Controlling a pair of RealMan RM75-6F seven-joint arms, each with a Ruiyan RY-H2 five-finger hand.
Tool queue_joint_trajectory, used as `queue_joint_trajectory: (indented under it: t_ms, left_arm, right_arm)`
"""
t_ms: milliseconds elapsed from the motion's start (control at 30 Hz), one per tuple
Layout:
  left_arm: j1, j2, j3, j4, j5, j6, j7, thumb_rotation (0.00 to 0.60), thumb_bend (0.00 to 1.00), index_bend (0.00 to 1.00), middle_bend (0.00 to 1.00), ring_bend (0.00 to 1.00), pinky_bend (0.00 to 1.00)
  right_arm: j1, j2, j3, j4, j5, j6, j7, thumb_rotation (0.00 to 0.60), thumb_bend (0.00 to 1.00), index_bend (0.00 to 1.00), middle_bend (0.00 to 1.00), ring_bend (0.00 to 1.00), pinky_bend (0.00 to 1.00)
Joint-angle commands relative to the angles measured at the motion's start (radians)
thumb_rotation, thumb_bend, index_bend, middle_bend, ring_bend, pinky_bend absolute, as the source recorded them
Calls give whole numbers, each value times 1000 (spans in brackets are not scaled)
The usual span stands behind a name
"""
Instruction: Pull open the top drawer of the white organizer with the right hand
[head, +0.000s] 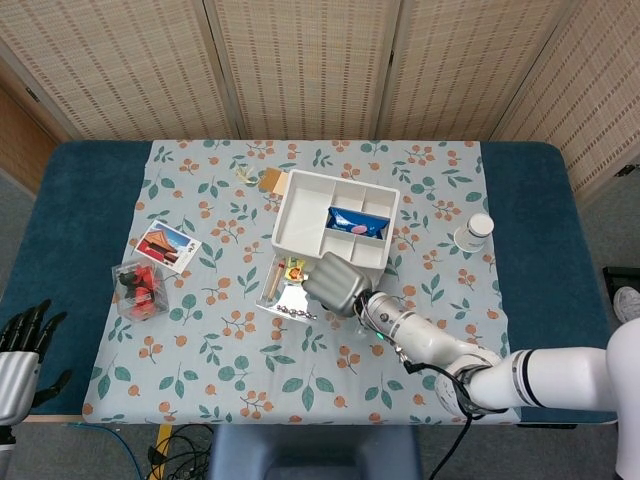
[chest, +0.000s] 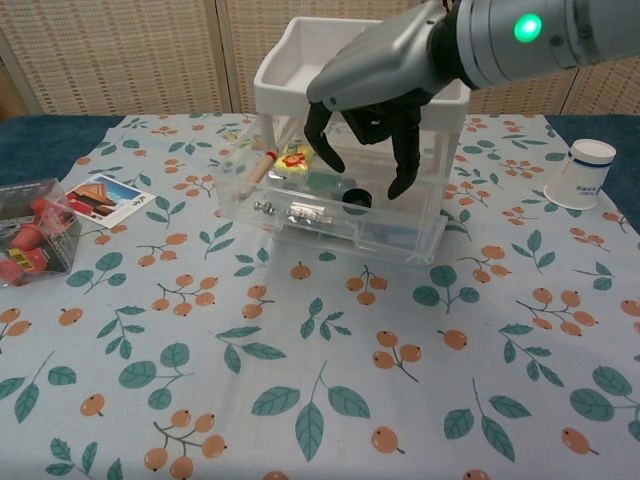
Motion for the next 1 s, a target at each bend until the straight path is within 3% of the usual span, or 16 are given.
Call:
queue_joint_trajectory:
  t_ms: [33, 1000]
  left_arm:
    - [1, -1, 0, 0, -1, 0, 0, 600, 230, 129, 19, 10, 80]
    - [6, -3, 0, 8, -7, 2, -4, 600, 231, 129, 19, 9, 80]
  right_arm:
    - [18, -7, -12, 4, 23, -3, -14, 600, 99, 427, 1000, 1000, 1000]
    - [93, -103, -67, 75, 92, 39, -60, 600, 142, 458, 1000, 1000, 1000]
